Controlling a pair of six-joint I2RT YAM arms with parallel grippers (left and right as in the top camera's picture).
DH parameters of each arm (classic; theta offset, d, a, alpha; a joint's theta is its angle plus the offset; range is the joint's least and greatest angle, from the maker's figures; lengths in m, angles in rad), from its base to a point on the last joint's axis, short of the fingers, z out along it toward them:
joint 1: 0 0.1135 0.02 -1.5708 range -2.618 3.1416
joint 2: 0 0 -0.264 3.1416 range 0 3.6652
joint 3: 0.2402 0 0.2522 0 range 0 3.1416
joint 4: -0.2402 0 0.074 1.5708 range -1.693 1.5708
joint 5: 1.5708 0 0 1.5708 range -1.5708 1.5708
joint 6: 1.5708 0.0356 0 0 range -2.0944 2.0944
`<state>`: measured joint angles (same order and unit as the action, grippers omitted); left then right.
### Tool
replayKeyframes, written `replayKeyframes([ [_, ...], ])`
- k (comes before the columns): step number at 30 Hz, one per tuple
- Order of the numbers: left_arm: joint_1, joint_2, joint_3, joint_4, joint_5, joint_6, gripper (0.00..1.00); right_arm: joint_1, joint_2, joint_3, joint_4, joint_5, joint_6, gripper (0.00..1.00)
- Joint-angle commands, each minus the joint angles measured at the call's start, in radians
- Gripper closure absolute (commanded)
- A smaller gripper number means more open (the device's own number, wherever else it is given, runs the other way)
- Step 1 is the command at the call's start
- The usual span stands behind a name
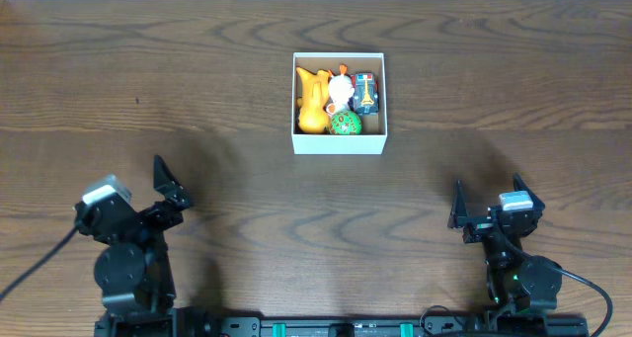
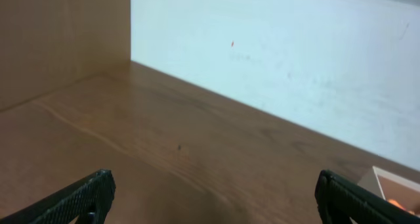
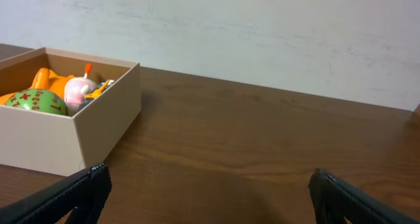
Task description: Pack container
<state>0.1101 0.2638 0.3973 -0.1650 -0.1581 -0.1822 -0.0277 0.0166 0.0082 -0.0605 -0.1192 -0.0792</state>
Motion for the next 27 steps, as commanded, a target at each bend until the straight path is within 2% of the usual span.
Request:
replayKeyframes([
  [1, -0.011, -0.058, -0.074, 0.05, -0.01, 0.013, 0.02, 0.009, -0.008, -0.002, -0.003, 0.003, 0.015, 0.01],
  [9, -0.073, -0.115, -0.195, 0.154, -0.011, 0.014, 0.02, 0.009, -0.008, -0.002, -0.003, 0.003, 0.015, 0.01],
  [18, -0.077, -0.137, -0.313, 0.283, -0.011, 0.013, 0.02, 0.009, -0.008, -0.002, -0.003, 0.003, 0.015, 0.01],
  [27, -0.077, -0.158, -0.349, 0.287, -0.006, 0.013, 0.02, 0.009, -0.008, -0.002, -0.003, 0.003, 0.015, 0.01],
])
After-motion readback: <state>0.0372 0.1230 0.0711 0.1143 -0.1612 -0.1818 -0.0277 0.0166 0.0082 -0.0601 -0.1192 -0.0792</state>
